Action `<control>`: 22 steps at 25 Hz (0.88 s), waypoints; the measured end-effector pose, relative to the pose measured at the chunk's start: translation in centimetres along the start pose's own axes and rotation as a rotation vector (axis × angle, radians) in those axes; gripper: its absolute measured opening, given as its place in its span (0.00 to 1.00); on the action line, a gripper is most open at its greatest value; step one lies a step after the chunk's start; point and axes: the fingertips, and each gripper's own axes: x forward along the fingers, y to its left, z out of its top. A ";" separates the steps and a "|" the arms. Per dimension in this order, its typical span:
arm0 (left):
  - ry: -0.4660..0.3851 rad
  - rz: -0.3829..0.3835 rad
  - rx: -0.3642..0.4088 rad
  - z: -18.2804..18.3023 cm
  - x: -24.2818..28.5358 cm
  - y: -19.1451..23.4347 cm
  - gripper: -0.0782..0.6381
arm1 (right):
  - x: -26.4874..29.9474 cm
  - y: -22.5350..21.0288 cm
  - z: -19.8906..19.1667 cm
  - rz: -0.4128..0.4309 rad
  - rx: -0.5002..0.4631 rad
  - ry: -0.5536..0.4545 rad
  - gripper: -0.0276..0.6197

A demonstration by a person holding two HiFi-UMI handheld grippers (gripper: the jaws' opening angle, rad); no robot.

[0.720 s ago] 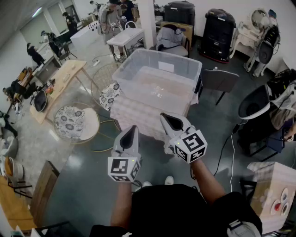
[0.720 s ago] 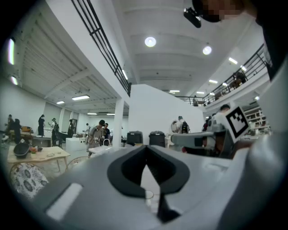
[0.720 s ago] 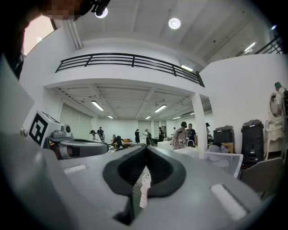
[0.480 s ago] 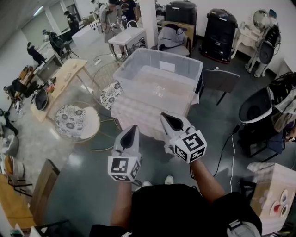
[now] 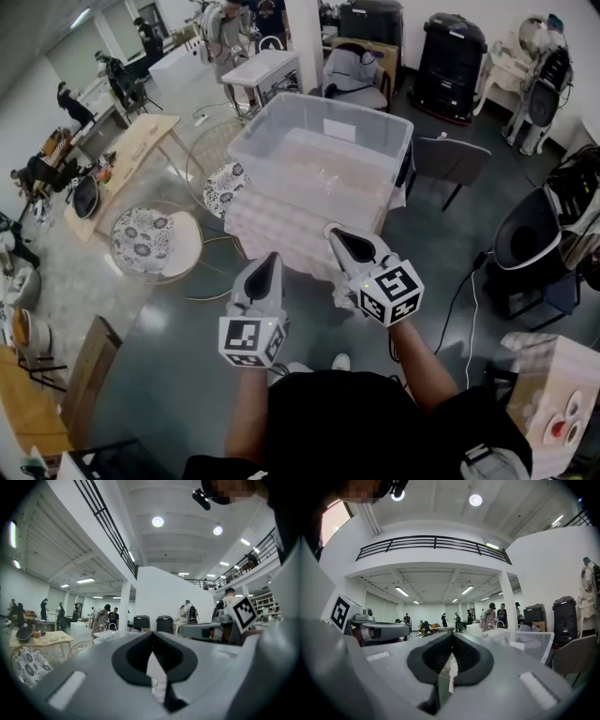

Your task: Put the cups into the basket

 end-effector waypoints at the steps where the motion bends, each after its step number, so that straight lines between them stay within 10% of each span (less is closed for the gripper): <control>1: 0.003 0.002 -0.004 -0.1 0.0 -0.1 0.12 | 0.0 -0.2 -0.1 0.002 0.003 0.002 0.04; 22: 0.028 -0.013 -0.010 -1.1 4.3 1.6 0.12 | 2.9 -3.8 -1.5 -0.017 -0.003 0.042 0.04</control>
